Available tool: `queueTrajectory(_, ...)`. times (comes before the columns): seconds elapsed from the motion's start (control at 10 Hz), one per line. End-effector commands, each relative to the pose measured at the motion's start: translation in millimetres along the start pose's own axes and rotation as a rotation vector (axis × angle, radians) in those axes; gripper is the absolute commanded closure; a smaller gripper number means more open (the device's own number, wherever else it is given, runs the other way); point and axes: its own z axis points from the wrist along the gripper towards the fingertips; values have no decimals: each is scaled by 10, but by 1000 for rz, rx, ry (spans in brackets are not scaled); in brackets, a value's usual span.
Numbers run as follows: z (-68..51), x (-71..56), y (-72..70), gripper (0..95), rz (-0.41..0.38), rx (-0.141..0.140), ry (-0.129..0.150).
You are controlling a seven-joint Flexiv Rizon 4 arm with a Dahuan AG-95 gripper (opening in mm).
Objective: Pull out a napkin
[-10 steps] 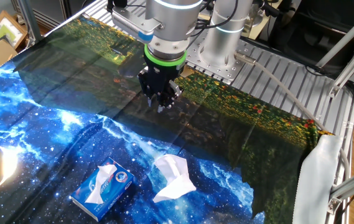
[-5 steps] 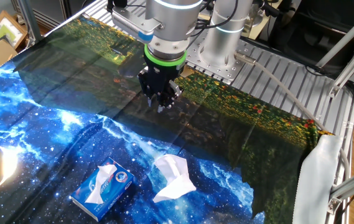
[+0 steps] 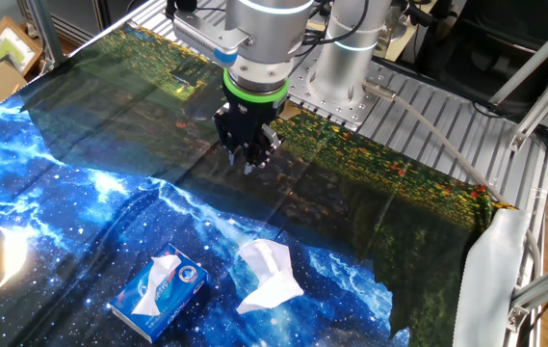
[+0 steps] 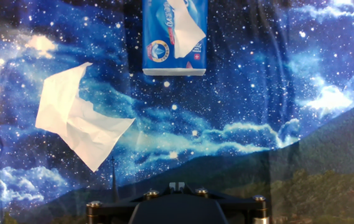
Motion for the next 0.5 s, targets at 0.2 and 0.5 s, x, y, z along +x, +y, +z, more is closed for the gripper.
queueTrajectory(0.2, 0, 3, -3, 760, 10, 20, 2)
queueTrajectory(0.5, -2, 3, -4, 0, 16, 21, 6)
